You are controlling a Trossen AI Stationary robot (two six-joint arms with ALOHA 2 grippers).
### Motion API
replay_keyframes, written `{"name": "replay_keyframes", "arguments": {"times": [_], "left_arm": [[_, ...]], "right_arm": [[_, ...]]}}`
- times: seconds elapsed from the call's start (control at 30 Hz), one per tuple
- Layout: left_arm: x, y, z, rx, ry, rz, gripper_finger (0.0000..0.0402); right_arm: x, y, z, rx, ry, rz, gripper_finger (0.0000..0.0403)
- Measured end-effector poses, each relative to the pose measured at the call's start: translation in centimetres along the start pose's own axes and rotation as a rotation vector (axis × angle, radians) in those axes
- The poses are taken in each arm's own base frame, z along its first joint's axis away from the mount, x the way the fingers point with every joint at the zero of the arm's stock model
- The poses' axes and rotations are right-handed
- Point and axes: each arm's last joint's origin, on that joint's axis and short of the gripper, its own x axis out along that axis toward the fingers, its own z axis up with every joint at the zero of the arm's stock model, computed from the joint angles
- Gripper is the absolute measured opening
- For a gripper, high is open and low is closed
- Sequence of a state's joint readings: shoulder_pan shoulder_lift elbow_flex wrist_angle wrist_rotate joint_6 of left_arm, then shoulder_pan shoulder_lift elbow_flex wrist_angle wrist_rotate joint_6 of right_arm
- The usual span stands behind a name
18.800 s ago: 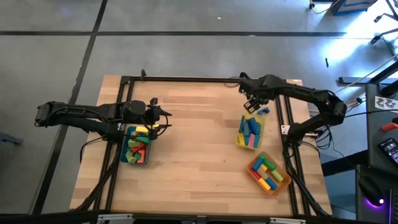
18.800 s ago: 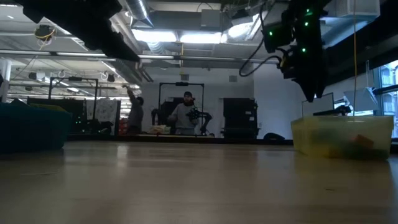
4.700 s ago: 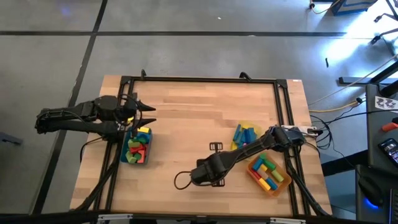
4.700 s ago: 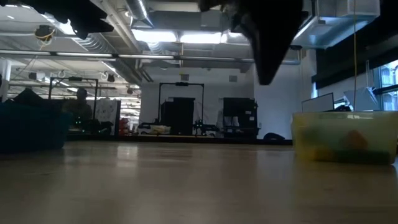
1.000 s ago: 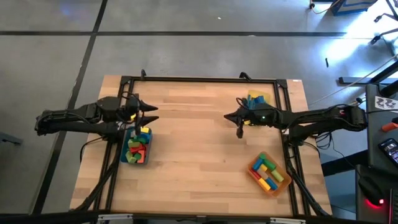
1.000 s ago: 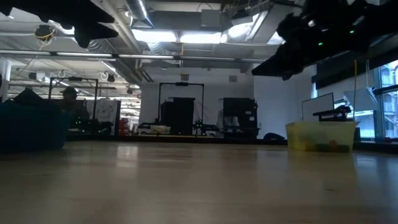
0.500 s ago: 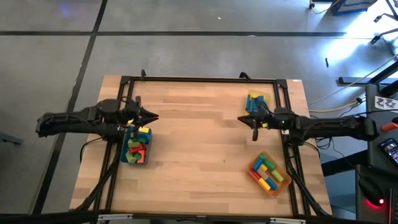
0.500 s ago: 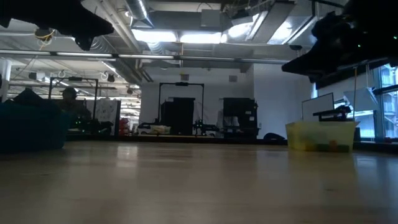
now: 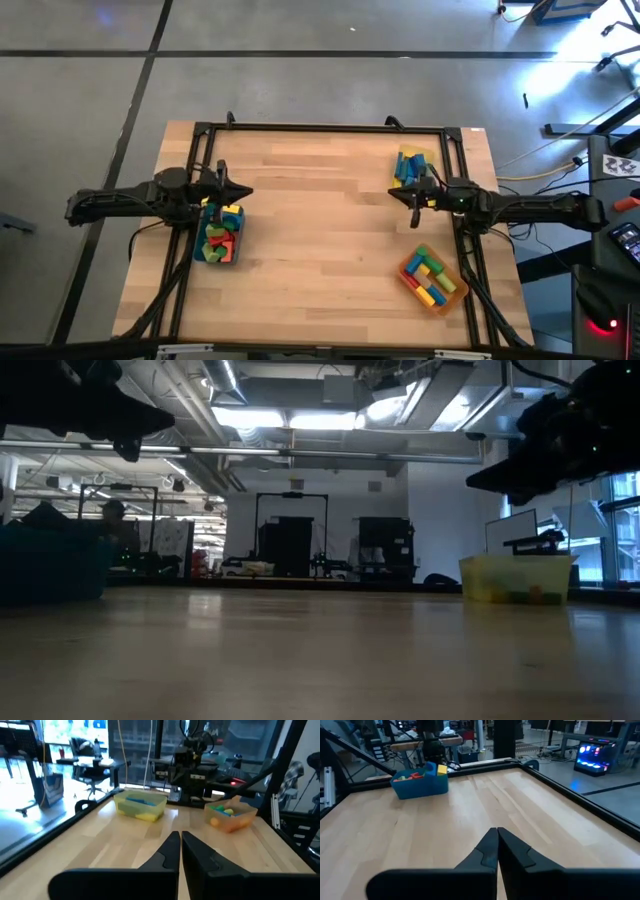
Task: Sort blocks by size
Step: Return to Home Position
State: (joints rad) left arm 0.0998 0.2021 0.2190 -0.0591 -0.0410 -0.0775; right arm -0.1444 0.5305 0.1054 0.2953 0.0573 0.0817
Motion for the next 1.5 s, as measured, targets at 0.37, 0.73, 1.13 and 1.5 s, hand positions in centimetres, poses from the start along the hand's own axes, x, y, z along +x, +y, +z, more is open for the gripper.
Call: {"name": "replay_keyframes", "arguments": {"times": [0.37, 0.73, 1.13, 1.5], "left_arm": [[-1.2, 0.2, -1.9, 0.012, -0.057, 0.007, 0.0004], [-0.9, 0.3, -3.3, 0.028, -0.034, 0.012, 0.0004], [-0.3, 0.6, -4.7, 0.042, -0.069, 0.077, 0.0004], [-0.2, 0.6, -4.8, 0.054, -0.073, 0.07, 0.0009]], "right_arm": [[-0.7, 0.0, 0.7, 0.055, -0.1, 0.008, 0.0012], [-0.8, 0.0, 0.8, 0.103, -0.108, 0.011, 0.0012], [-0.8, 0.0, 0.7, 0.109, -0.105, 0.011, 0.0012], [-1.4, -0.4, -1.6, 0.141, -0.076, -0.062, 0.0012]]}}
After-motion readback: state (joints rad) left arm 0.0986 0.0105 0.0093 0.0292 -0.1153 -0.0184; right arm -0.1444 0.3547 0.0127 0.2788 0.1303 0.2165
